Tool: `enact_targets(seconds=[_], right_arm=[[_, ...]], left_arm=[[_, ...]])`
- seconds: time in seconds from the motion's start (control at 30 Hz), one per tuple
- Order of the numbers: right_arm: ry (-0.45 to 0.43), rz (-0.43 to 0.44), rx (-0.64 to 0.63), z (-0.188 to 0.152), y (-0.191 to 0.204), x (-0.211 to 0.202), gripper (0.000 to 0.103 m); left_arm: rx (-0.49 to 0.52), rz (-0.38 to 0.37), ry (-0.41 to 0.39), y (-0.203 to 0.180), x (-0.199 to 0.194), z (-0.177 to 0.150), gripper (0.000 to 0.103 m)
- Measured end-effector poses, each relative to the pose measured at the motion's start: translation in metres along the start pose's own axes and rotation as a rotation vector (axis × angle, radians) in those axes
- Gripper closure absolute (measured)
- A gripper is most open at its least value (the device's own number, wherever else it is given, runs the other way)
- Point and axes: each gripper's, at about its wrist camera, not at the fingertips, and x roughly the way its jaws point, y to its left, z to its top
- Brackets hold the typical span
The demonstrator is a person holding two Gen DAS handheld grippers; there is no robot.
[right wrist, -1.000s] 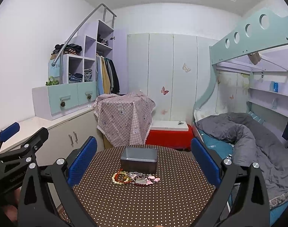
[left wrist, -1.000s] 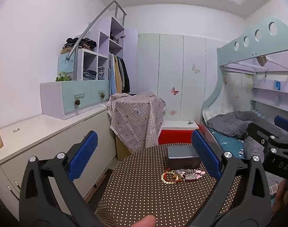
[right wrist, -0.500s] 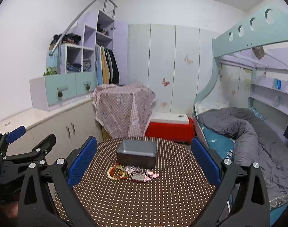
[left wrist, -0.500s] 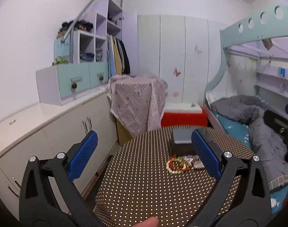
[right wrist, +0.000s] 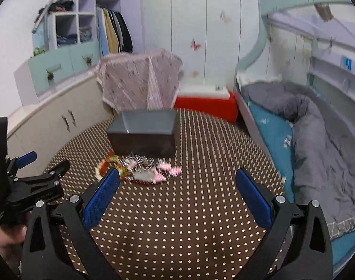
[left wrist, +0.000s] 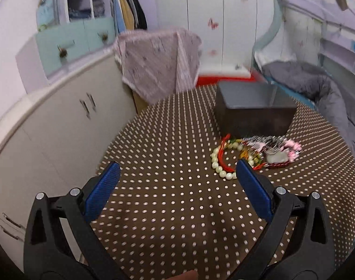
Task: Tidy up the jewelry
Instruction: 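Grasp the red string bracelet with the right tool while the left tool grasps the pearl bracelet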
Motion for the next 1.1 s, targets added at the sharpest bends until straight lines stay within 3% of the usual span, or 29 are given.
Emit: enact_targets(seconds=[0.3, 0.47, 0.57, 0.63, 0.87, 0.9, 0.93, 1.1], right_arm=[[0.133, 0.05, 0.014, -0.009, -0.007, 0.045, 0.007], [0.183, 0.229, 0.012, 0.0, 0.014, 0.066, 0.008], [0.222, 0.318, -0.006, 0.009, 0.034, 0.086, 0.026], [0.242, 0.345, -0.02, 0.015, 0.046, 0.099, 0.049], [0.346, 0.321, -0.102, 0.014, 0.067, 0.136, 0.085], [0.338, 0.317, -0.11, 0.014, 0.067, 0.135, 0.095], [0.336, 0.312, -0.115, 0.015, 0.067, 0.134, 0.099], [0.286, 0.316, -0.109, 0.023, 0.051, 0.114, 0.099]], left_arm=[[0.044, -0.021, 0.125, -0.018, 0.053, 0.011, 0.006], [0.016, 0.002, 0.157, -0.005, 0.056, 0.002, 0.006], [-0.013, 0.004, 0.178, 0.009, 0.055, -0.004, 0.006], [0.003, 0.005, 0.18, 0.009, 0.055, -0.005, 0.006], [0.006, -0.031, 0.187, 0.01, 0.064, 0.008, 0.006], [0.011, -0.038, 0.19, 0.009, 0.067, 0.01, 0.006], [0.019, -0.044, 0.194, 0.007, 0.069, 0.011, 0.006], [0.034, -0.067, 0.214, -0.002, 0.079, 0.016, 0.006]])
